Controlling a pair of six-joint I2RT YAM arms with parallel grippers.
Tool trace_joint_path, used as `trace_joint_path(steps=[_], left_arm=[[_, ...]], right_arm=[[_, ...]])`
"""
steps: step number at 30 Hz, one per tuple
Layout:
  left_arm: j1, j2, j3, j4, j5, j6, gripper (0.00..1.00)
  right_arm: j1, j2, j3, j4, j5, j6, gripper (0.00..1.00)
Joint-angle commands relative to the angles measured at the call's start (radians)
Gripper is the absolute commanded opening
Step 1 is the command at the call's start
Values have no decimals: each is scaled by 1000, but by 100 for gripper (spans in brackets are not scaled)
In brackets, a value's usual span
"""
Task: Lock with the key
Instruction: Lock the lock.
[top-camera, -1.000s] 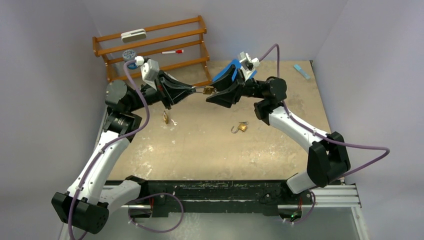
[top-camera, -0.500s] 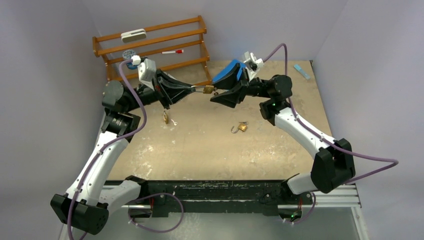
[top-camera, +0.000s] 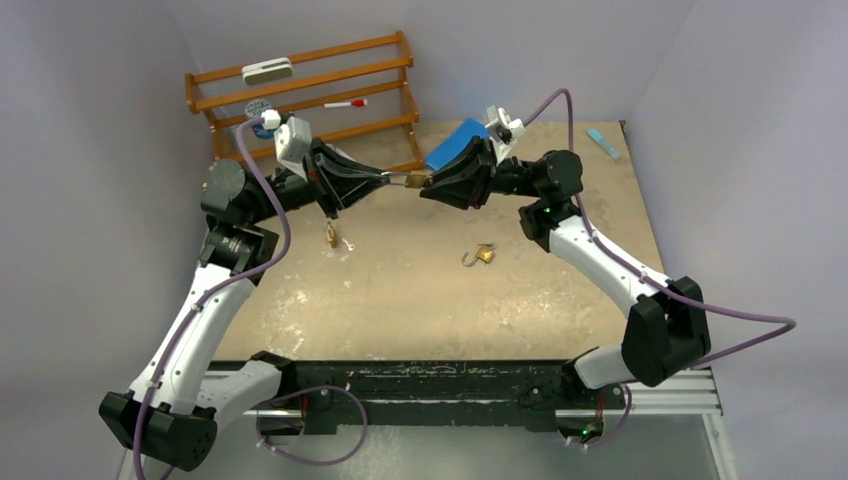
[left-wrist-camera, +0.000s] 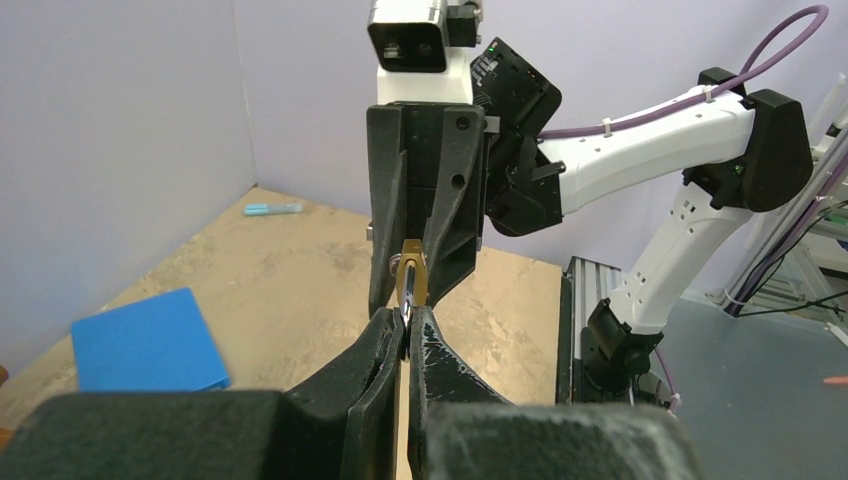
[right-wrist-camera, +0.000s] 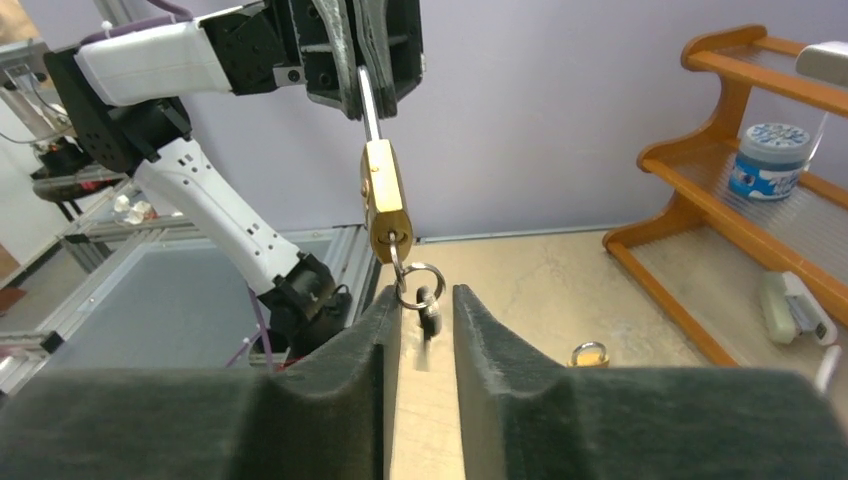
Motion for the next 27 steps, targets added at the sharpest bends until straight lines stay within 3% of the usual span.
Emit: trace_joint_path(steps=[1, 4, 16, 22, 27], left_arm=[[8, -25, 57, 13, -7, 31, 0], [13, -25, 65, 5, -8, 36, 0], [46, -45, 74, -56, -58, 77, 0], [53, -47, 89, -250, -195, 191, 0], [53, -51, 100, -470, -391, 306, 0]], right_arm=[[-6, -28, -3, 15, -20, 0, 17], [-12, -31, -5, 3, -24, -1, 0], [-103, -158, -155, -55, 39, -23, 0], [-118, -224, -182, -249, 133, -143, 0], [-119, -276, -197, -425, 314, -258, 0]])
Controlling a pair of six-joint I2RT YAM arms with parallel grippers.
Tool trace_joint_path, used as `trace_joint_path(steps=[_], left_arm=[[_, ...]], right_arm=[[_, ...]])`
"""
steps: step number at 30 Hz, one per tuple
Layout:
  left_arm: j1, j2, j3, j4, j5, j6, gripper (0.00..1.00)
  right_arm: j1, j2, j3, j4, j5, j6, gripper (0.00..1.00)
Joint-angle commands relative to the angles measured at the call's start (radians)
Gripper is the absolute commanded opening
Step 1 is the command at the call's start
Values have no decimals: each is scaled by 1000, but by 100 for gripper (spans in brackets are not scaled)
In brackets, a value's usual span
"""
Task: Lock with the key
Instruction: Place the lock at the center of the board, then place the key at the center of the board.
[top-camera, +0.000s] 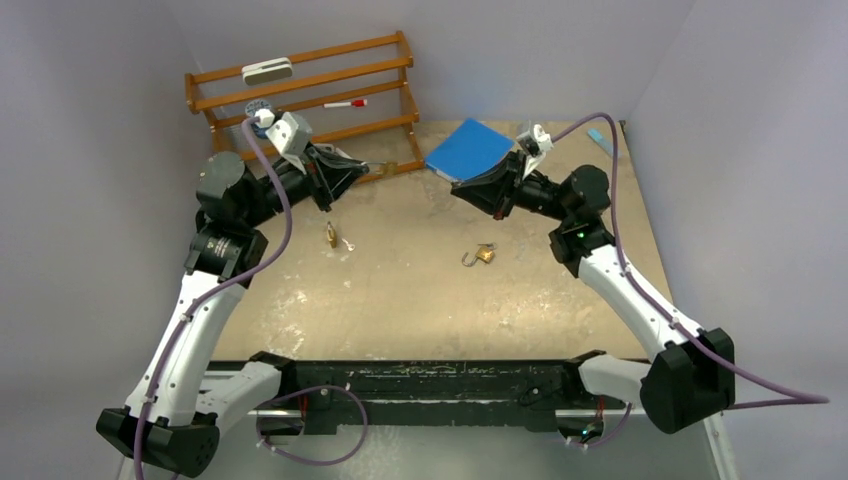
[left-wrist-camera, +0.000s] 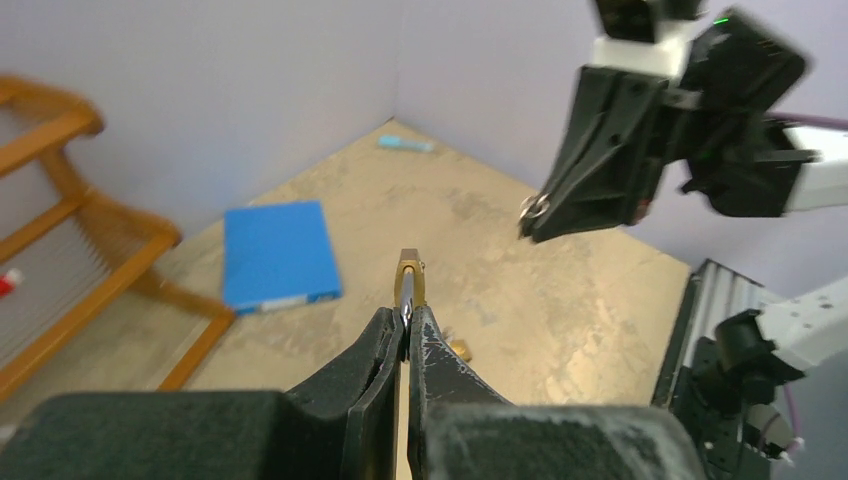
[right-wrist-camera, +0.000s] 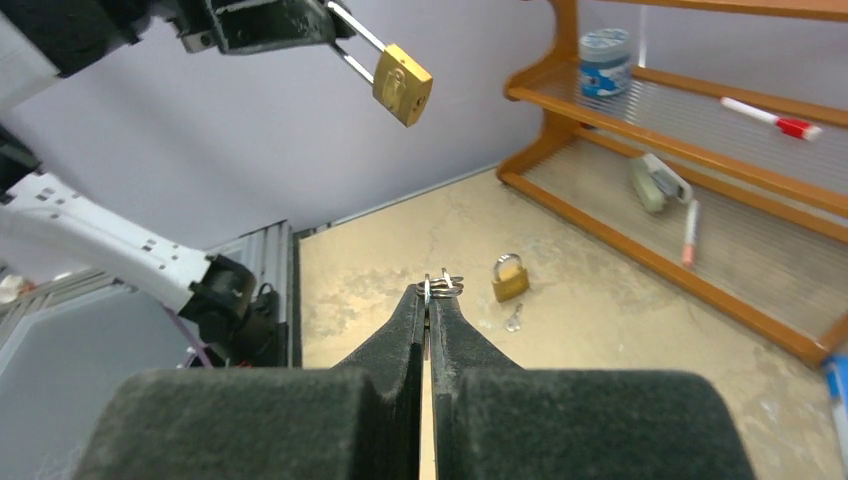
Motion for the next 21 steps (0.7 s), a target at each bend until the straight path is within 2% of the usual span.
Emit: trace_joint_path(steps=[1, 9, 15, 21], left_arm=[[7, -19, 44, -207, -224, 133, 0], [7, 14, 5, -306, -395, 104, 0], [0, 107, -53, -387, -604, 46, 0], [-17, 148, -106, -383, -710, -23, 0]], right_arm=[[-3, -63, -19, -161, 218, -120, 0], [25, 6, 7, -279, 366, -158, 0], [211, 104, 66, -351, 504, -246, 0], [279, 298, 82, -268, 524, -151, 0]])
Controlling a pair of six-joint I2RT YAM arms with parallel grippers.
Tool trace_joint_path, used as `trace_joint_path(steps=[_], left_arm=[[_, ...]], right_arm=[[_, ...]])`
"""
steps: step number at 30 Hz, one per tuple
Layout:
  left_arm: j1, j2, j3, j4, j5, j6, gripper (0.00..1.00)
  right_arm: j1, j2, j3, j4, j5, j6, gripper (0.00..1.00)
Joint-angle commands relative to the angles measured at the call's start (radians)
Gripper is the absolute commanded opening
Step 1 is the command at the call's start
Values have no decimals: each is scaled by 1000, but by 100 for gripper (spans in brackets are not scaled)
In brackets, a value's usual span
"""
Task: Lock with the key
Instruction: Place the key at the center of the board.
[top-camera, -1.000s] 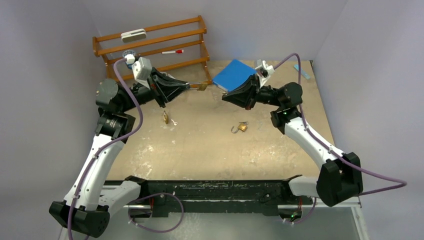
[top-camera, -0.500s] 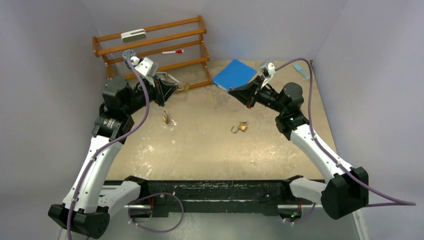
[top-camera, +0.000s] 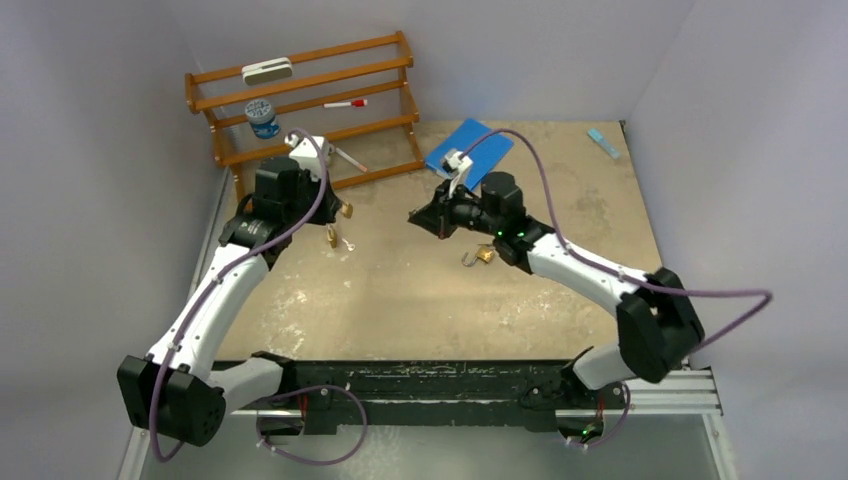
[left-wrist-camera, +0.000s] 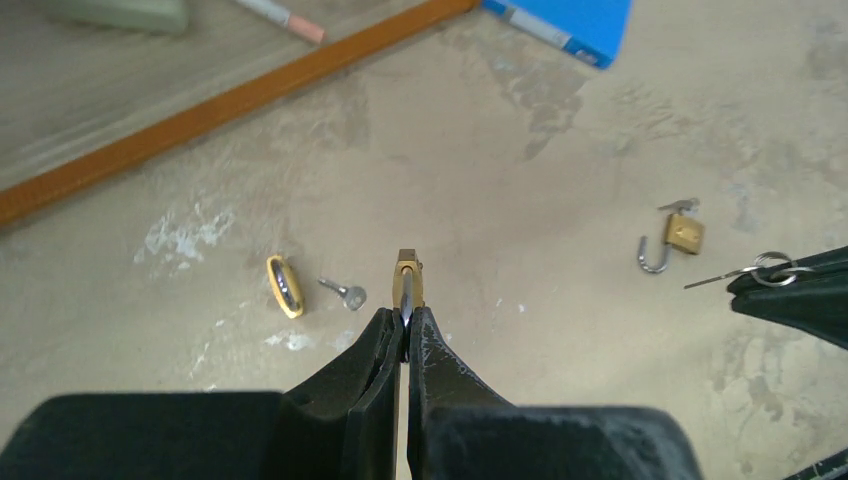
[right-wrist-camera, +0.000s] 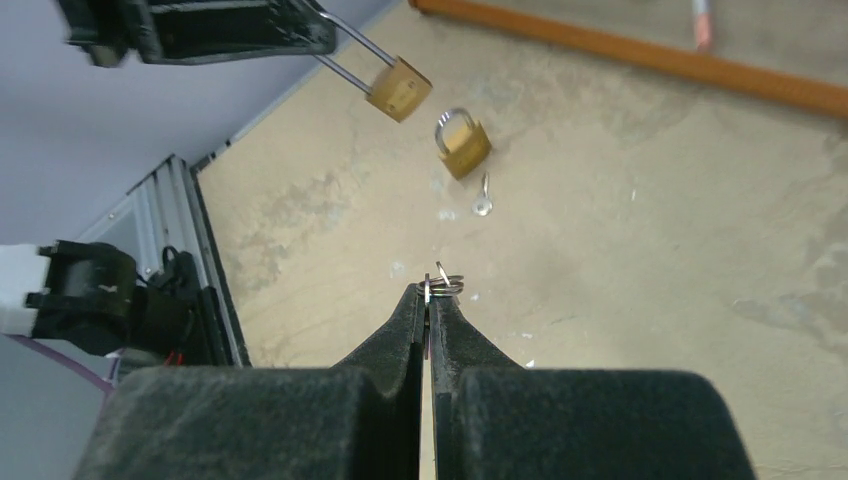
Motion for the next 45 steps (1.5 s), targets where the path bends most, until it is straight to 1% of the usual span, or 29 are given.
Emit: trace_joint_path(steps=[1, 9, 14, 19, 21, 26, 31, 39, 45], left_arm=[[-16, 18, -14, 18, -114, -66, 0], [-45, 96, -93, 108, -114, -152, 0], [-60, 172, -105, 151, -92, -179, 0], [-91, 231, -115, 185, -133, -206, 0], [-105, 261, -109, 193, -168, -211, 0], [-115, 317, -84, 202, -204, -213, 0], [-130, 374, -55, 177, -237, -198, 0], [-135, 392, -40, 166, -274, -187, 0], [-135, 393, -37, 163, -284, -182, 0]], right_arm=[[16, 121, 49, 71, 47, 51, 0], [98, 351, 174, 69, 83, 91, 0], [106, 474, 256, 78, 31, 124, 0], [112, 555, 308, 77, 16, 132, 0], [113, 578, 322, 77, 9, 139, 0], [113, 619, 331, 90, 0, 148, 0], [112, 655, 341, 96, -42, 176, 0], [109, 674, 334, 101, -25, 184, 0], [83, 671, 314, 96, -13, 183, 0]])
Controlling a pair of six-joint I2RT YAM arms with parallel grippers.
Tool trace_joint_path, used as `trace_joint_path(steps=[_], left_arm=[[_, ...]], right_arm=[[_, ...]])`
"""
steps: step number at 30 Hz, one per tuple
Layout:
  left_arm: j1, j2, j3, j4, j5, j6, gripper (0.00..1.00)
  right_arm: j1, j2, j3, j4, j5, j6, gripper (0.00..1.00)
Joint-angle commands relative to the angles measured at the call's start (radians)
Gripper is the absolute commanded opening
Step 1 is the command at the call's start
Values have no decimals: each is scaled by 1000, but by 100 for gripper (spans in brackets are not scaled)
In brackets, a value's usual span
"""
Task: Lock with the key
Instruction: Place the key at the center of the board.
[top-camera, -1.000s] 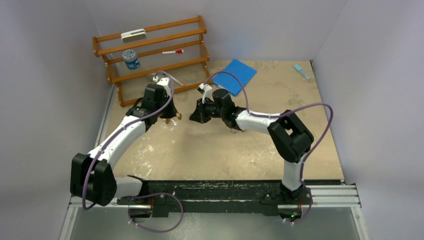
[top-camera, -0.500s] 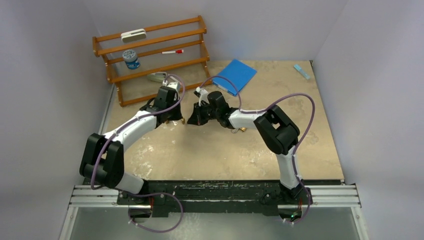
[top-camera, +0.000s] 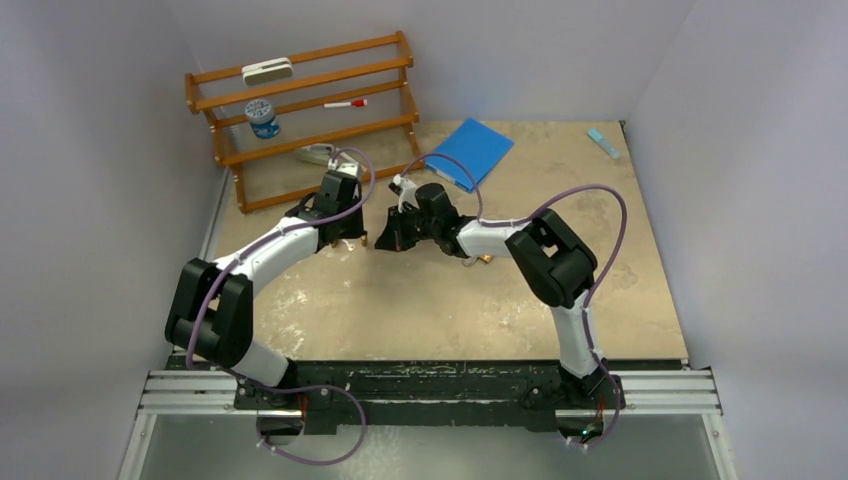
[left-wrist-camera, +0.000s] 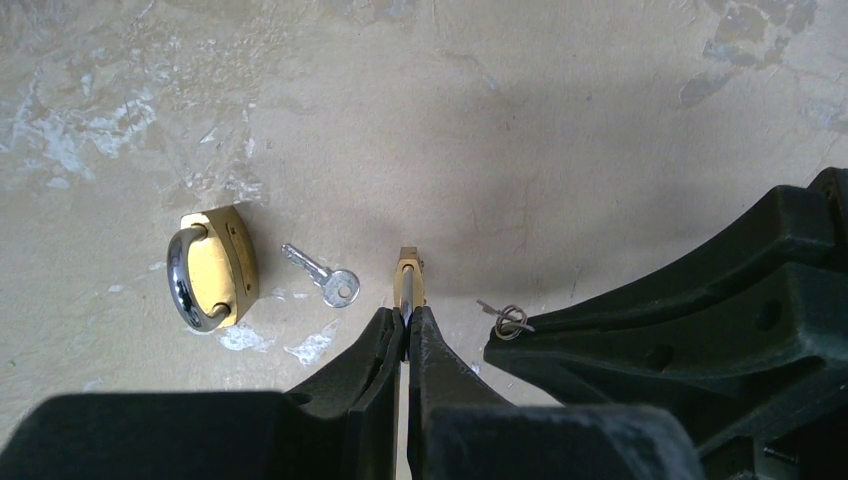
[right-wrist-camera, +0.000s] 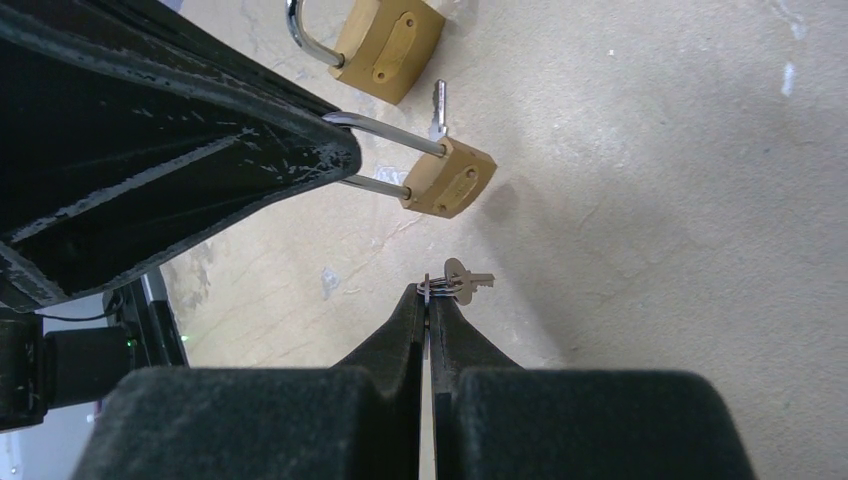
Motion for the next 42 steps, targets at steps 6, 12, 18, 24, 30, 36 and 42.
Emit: trace_joint_path(steps=[6, 12, 18, 24, 30, 36, 42], left_arm=[[-6, 3, 46, 24, -28, 7, 0], [-8, 13, 47, 24, -35, 5, 0], [-11, 33, 47, 31, -27, 0, 0], [-15, 38, 49, 25, -47, 5, 0], [-18, 38, 52, 22, -49, 6, 5], [-21, 25, 51, 24, -56, 8, 12], [-21, 5, 50, 24, -67, 8, 19]], right_arm=[[-37, -2, 9, 31, 5, 7, 0], [-39, 5, 12, 33, 2, 10, 0], [-39, 17, 25, 34, -15, 13, 0], [-39, 24, 30, 26, -19, 9, 0], [-39, 47, 49, 19, -34, 18, 0], [-39, 76, 91, -27, -47, 10, 2], [-38, 69, 92, -69, -35, -10, 24]])
